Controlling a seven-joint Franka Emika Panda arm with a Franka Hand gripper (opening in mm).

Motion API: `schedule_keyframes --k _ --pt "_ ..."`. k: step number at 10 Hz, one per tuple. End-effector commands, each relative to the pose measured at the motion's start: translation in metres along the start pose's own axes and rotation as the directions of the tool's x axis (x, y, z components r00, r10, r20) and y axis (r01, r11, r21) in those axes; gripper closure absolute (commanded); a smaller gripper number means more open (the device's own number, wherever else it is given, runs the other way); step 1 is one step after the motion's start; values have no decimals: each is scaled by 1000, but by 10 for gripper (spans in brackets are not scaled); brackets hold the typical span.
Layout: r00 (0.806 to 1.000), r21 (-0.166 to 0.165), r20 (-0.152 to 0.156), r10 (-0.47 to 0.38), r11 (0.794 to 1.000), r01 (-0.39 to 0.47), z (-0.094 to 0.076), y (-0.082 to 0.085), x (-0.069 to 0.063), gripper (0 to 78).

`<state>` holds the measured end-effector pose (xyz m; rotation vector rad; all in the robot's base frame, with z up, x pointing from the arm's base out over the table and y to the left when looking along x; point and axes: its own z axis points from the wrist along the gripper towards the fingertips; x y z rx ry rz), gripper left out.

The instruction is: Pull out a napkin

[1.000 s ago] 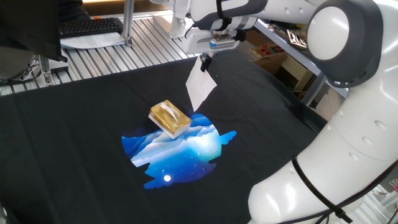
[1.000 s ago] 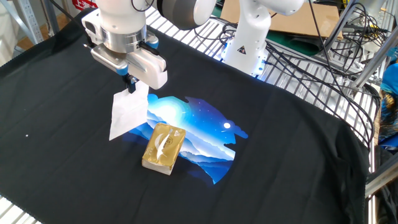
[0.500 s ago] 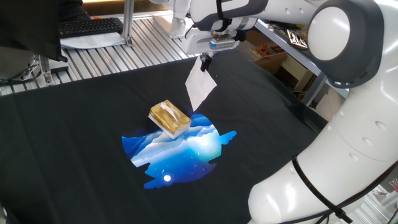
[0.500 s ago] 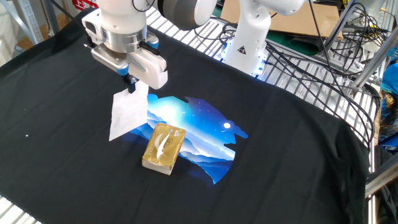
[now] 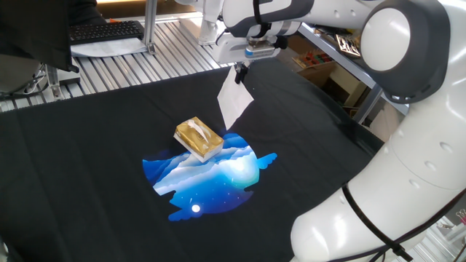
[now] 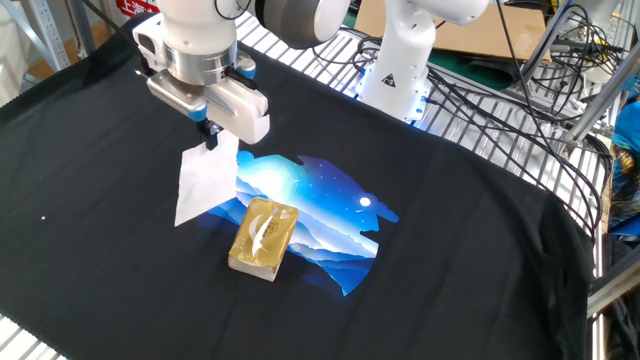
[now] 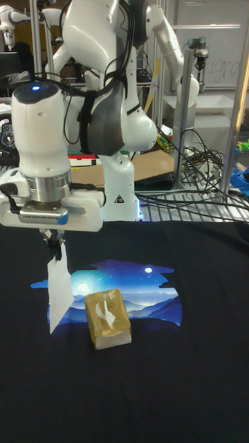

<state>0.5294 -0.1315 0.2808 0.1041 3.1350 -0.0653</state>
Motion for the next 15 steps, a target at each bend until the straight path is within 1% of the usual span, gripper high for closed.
schedule_keyframes --k 1,2,3,15 --pt "1000 2 16 10 1000 -10 -2 0 -1 761" --pt "1000 2 17 14 1000 -14 -2 0 -1 761" --pt "1000 2 17 14 1000 -14 -2 0 -1 1" --pt "1000 2 17 14 1000 -14 -2 0 -1 1"
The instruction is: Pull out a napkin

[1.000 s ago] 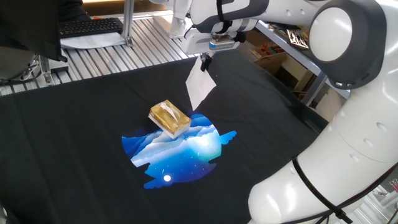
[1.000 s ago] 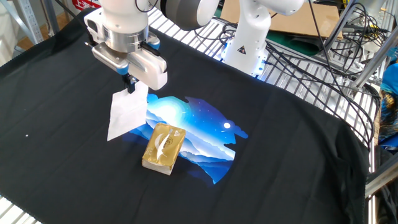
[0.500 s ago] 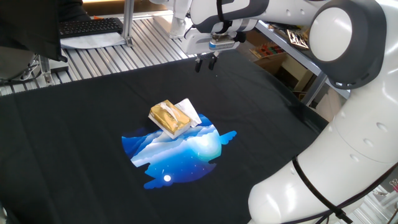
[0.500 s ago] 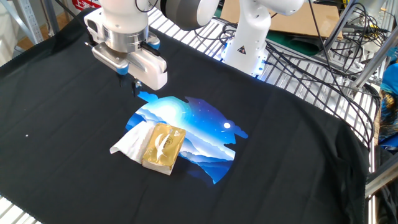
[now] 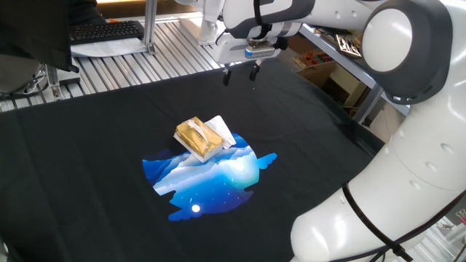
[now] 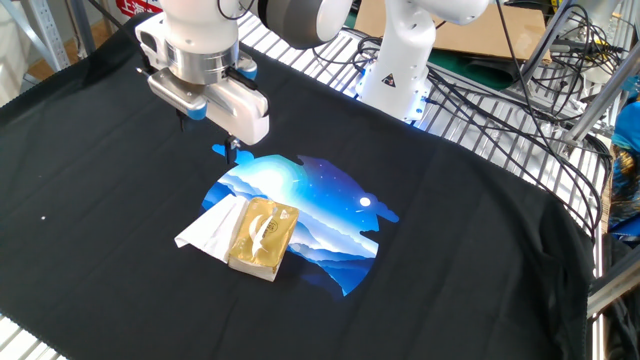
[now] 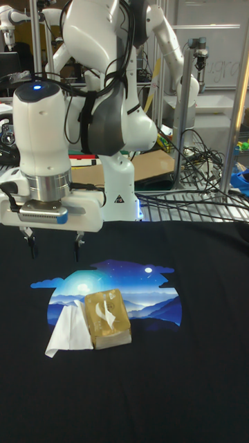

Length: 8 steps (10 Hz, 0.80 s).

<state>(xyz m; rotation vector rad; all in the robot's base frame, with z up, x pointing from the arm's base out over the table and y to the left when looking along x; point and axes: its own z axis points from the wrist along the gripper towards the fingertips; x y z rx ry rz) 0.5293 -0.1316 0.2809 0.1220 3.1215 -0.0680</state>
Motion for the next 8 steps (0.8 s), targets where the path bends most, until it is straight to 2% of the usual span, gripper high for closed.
schedule_keyframes --k 1,8 --pt "1000 0 4 2 1000 -2 -2 0 -1 1" --pt "1000 -1 4 6 1000 -6 -2 -2 -2 1"
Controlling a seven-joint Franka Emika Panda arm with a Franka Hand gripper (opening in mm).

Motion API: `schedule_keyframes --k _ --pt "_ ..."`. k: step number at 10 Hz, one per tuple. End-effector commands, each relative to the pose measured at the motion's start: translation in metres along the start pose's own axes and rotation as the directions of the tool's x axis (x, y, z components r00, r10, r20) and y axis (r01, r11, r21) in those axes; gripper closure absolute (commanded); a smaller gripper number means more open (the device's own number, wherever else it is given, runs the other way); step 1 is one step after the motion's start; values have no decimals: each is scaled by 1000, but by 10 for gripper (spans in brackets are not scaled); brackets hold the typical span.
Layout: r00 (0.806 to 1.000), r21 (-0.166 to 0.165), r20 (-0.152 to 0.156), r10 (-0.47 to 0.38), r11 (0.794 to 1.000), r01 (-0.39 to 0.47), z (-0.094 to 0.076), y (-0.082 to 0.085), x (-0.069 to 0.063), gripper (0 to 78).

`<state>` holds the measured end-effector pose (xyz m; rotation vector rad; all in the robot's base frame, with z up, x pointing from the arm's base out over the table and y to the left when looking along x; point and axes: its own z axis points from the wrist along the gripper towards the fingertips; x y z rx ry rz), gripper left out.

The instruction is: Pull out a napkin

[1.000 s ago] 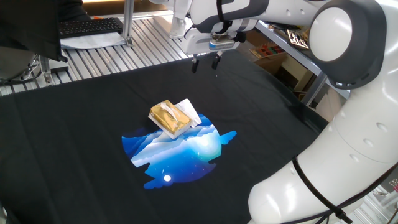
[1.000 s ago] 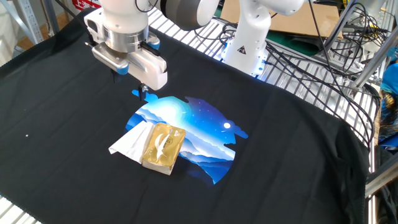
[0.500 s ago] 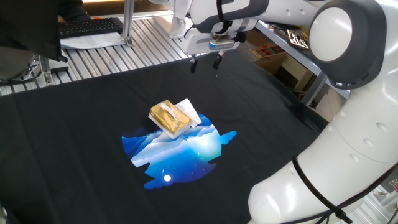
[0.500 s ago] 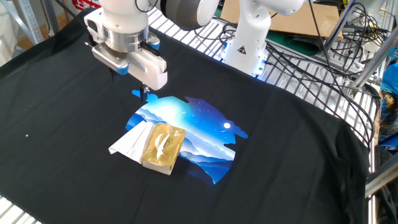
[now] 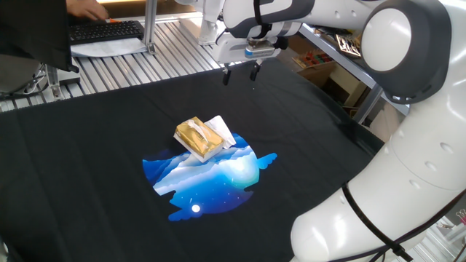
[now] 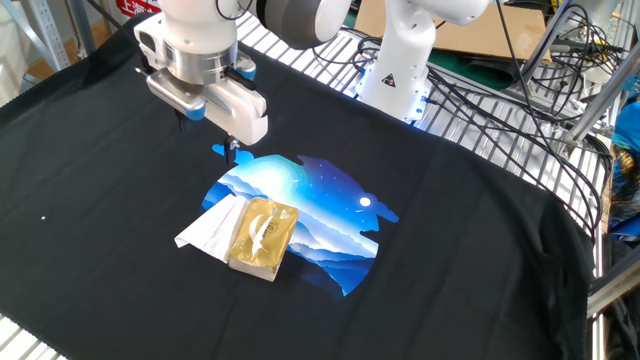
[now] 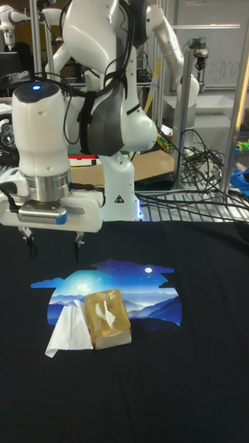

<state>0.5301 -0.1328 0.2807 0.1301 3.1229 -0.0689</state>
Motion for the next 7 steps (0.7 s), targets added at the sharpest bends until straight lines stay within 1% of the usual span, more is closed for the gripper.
schedule_keyframes --k 1,7 --pt "1000 -3 4 2 1000 -2 -2 0 -1 1" --pt "1000 -4 8 5 1000 -5 -2 0 -1 1"
